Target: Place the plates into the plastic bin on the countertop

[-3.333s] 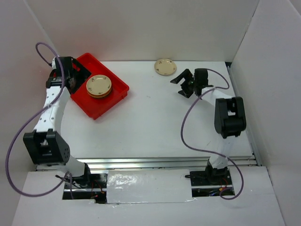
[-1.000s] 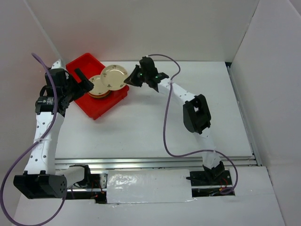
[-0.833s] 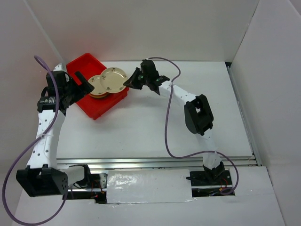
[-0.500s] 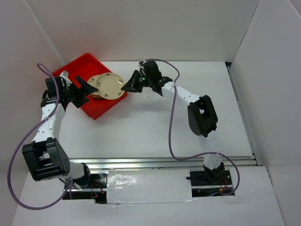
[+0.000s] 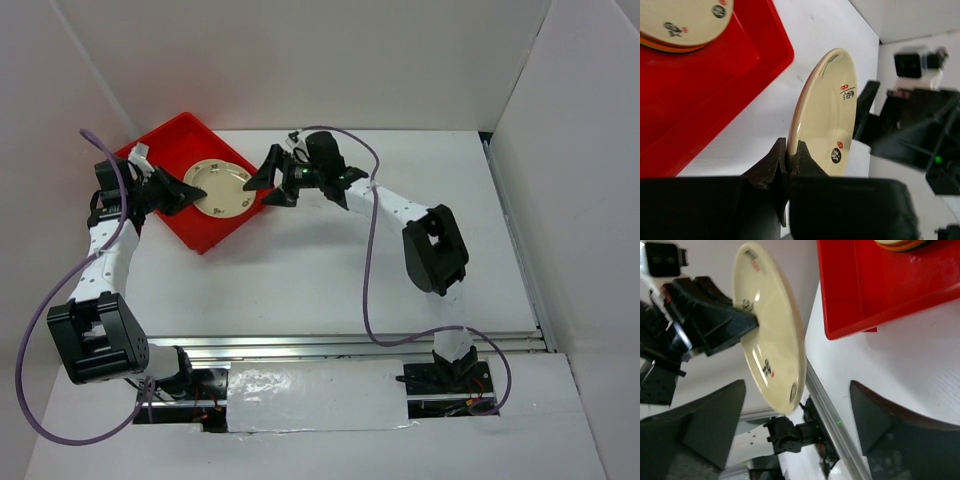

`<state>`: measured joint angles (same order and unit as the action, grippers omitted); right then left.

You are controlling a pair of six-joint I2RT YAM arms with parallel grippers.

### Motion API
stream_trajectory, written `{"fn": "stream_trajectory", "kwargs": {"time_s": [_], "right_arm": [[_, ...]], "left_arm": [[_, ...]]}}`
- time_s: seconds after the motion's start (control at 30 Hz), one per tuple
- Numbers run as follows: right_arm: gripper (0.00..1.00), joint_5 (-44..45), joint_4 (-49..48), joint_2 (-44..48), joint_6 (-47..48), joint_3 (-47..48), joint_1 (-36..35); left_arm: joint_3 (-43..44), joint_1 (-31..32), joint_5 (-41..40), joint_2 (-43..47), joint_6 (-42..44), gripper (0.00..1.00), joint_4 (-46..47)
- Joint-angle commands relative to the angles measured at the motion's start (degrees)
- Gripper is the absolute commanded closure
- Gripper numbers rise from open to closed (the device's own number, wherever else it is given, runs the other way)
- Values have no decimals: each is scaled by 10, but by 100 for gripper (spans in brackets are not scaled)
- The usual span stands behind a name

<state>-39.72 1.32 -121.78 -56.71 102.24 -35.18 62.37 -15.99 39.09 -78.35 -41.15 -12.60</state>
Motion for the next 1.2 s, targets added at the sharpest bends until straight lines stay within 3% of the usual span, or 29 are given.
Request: {"fn": "stream_trajectory", "kwargs": {"time_s": [0.0, 0.1, 0.17, 0.27, 0.4, 0.57, 0.63, 0.67, 0.7, 0.73, 0.77, 0.8, 0.93, 1.17], "right_arm": [[0, 1, -53, 77, 9, -70, 22], [0, 89, -141, 168, -18, -242, 65], [0, 109, -129, 215, 5, -285, 80], [0, 97, -60, 253, 70, -307, 94], [0, 92, -55, 337, 108, -384, 131], [0, 55, -47, 370, 129, -433, 186], [0, 41, -46, 378, 135, -438, 199], [0, 35, -47, 384, 138, -438, 203], [0, 30, -44, 387, 143, -437, 203], [0, 29, -36, 388, 156, -427, 204], [0, 32, -18, 392, 162, -423, 205], [0, 34, -18, 396, 165, -418, 207], [0, 39, 5, 421, 176, -419, 214], [0, 67, 60, 486, 208, -420, 229]], "left_arm": [[30, -6, -58, -1, -31, 100, 8], [37, 1, -188, -18, -85, 100, 58], [71, 4, -237, -77, -95, 100, 78], [163, 4, -227, -191, -75, 100, 65], [280, 9, -234, -303, -33, 100, 15], [282, 17, -245, -319, -29, 100, 4], [292, 24, -263, -320, -24, 87, -7], [303, 29, -275, -327, -13, 71, -30], [317, 32, -287, -329, -7, 39, -50], [332, 35, -295, -331, -2, 27, -70], [353, 41, -311, -332, 4, 8, -99], [362, 45, -318, -328, 8, 1, -112], [447, 60, -408, -326, 15, 1, -235], [662, 68, -506, -450, 36, 1, -469]]}}
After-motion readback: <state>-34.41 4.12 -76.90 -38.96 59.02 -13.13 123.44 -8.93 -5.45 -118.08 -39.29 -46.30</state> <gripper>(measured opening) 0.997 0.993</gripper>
